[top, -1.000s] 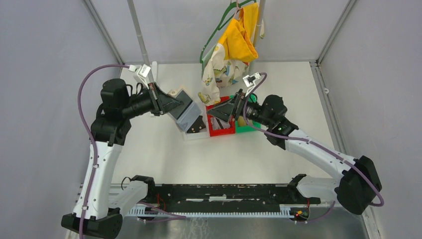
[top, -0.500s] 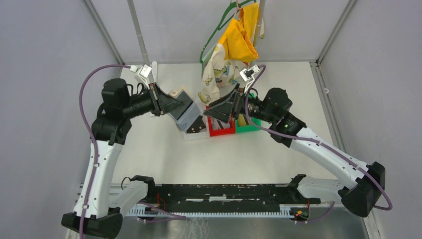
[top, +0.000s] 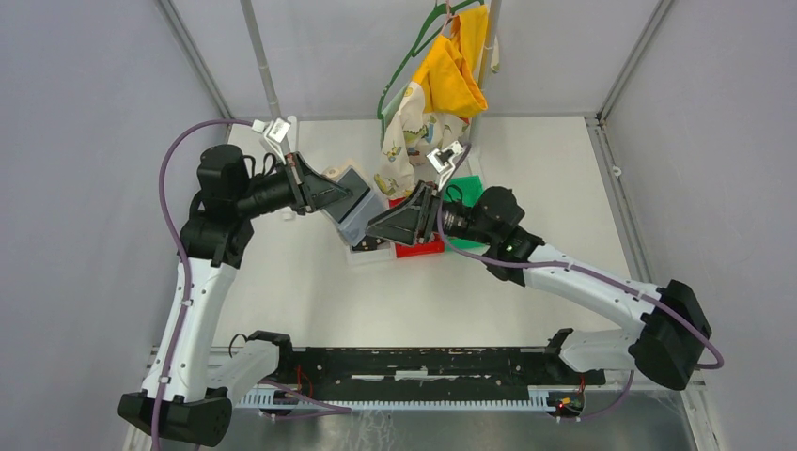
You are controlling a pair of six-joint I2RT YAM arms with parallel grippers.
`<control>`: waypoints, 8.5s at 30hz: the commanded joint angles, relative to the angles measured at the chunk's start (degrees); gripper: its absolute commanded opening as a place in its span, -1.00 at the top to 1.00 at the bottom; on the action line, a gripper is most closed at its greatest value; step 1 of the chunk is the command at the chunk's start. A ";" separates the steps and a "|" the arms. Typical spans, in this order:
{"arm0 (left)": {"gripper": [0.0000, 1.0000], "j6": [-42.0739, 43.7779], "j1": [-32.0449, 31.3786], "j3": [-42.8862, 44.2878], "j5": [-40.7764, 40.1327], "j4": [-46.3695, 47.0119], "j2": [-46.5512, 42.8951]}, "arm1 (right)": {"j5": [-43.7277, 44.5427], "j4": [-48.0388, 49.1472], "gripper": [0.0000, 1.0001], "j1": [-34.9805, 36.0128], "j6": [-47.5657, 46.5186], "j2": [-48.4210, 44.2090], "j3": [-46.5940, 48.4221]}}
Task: Take the credit cards out of the card holder
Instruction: Remove the credit card from the card holder, then place the credit card in the storage box.
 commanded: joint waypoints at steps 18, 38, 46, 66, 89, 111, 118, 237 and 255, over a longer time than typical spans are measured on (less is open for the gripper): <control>0.96 -5.16 0.31 1.36 10.34 8.90 -3.03 | 6.42 20.56 -0.14 2.29 9.05 9.13 2.00; 0.97 -6.12 0.30 0.01 11.53 8.37 -4.23 | 8.16 30.29 0.42 2.19 13.46 12.89 3.65; 0.87 -6.83 0.30 -0.53 11.41 8.37 -3.94 | 8.54 31.37 0.83 2.03 13.96 12.85 3.09; 0.78 -15.13 0.26 -0.35 17.18 16.28 -2.39 | 8.42 34.90 1.00 1.85 14.77 11.42 -3.33; 0.59 -18.37 0.31 -1.51 16.18 19.87 -2.25 | 6.93 38.25 1.00 1.41 14.89 9.27 -7.99; 0.94 -18.47 0.32 -0.83 15.16 19.27 -1.57 | 7.56 47.74 0.25 -0.52 20.87 11.82 -7.58; 0.94 -18.94 0.23 -0.70 15.32 19.32 -1.66 | 7.89 48.92 0.71 -0.52 21.06 11.51 -9.35; 0.96 26.61 0.48 14.53 22.58 -8.83 -6.22 | 30.30 -24.46 -0.54 3.24 -36.79 16.67 9.62; 0.96 29.64 0.49 13.18 30.49 -14.67 -4.57 | -0.36 -43.78 -0.96 0.01 -55.67 -10.97 15.36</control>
